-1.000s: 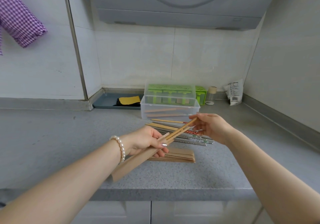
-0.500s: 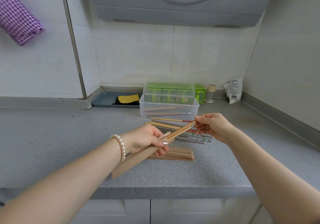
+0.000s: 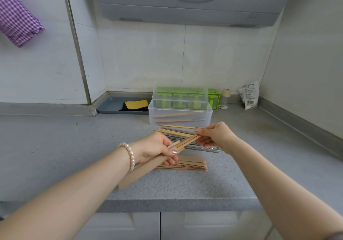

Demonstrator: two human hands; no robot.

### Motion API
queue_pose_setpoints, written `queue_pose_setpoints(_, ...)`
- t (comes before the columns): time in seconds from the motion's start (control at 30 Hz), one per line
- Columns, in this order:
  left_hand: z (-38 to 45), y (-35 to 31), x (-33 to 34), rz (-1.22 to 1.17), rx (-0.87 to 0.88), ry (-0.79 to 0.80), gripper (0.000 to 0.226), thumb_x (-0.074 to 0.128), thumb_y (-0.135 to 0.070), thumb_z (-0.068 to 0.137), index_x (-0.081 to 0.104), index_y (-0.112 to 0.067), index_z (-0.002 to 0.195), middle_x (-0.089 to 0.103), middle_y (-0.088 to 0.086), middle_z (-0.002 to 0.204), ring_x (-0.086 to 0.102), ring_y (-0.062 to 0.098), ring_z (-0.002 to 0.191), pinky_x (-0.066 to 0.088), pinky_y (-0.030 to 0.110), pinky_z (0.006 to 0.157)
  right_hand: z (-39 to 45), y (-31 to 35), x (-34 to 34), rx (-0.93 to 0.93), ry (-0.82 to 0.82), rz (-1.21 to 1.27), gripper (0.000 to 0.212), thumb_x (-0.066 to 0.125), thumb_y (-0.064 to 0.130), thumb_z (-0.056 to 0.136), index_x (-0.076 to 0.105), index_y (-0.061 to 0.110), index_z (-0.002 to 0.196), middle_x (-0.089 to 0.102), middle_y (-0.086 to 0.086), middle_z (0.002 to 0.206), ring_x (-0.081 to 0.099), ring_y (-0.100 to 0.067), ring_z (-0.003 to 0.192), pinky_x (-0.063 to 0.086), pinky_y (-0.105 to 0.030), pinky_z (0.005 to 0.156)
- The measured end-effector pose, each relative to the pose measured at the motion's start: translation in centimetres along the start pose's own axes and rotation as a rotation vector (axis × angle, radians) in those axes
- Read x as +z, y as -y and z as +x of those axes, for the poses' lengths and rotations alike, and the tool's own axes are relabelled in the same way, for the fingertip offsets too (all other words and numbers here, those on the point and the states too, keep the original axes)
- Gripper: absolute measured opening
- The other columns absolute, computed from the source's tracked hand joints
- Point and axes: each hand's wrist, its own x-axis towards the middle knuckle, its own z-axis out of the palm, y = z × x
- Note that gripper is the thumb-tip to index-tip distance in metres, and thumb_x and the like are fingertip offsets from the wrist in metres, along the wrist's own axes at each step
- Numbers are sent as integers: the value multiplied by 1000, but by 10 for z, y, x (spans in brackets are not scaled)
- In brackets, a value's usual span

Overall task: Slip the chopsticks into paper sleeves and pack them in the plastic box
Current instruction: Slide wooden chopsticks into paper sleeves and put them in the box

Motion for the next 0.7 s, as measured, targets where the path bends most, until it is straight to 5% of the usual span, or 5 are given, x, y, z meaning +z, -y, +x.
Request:
queue_pose_setpoints(0.3,2,3,-5,-84,-35,-43,10,54,6,88,61,6,95,70,12,74,68,14,59,57,22,56,2,-3,20,-90,-126,-106,42,44,35,96,64,-2,92,70,-15,83,64,-29,66,59,-38,69)
queue_pose_setpoints(0.7,4,5,-5,-79,-67,12,11,54,6,87,63,5,93,70,12,76,69,14,61,56,21,55,-5,-12,9,-95,26,-118,31,47,20,96,64,-5,103,68,-19,95,63,-20,63,55,-26,62)
